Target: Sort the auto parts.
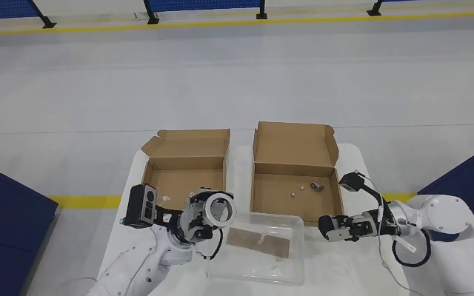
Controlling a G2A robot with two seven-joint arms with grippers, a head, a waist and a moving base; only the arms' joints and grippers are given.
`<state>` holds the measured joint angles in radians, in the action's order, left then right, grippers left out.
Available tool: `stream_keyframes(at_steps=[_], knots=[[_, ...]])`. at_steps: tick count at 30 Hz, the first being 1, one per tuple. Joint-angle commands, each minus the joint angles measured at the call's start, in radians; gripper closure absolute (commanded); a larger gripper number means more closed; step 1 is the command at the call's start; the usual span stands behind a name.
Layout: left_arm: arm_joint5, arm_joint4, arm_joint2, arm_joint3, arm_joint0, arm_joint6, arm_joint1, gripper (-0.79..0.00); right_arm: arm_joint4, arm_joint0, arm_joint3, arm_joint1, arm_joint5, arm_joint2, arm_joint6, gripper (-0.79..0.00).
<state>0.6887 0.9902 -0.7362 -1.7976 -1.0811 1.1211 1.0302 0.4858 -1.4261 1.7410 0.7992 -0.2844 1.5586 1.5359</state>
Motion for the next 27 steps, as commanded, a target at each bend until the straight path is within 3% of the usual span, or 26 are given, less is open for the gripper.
stream_keyframes(at_steps=[1,14,27], knots=[[-0.025,-0.021,-0.012,-0.036,-0.01,0.035,0.008,0.0,0.0,0.0,0.0,0.0,0.0,0.0,0.0,-0.785],[-0.143,-0.008,0.001,-0.18,0.01,0.153,0.057,0.0,0.0,0.0,0.0,0.0,0.0,0.0,0.0,-0.785],[-0.171,-0.06,0.0,-0.212,-0.006,0.143,0.068,0.0,0.0,0.0,0.0,0.0,0.0,0.0,0.0,-0.785]])
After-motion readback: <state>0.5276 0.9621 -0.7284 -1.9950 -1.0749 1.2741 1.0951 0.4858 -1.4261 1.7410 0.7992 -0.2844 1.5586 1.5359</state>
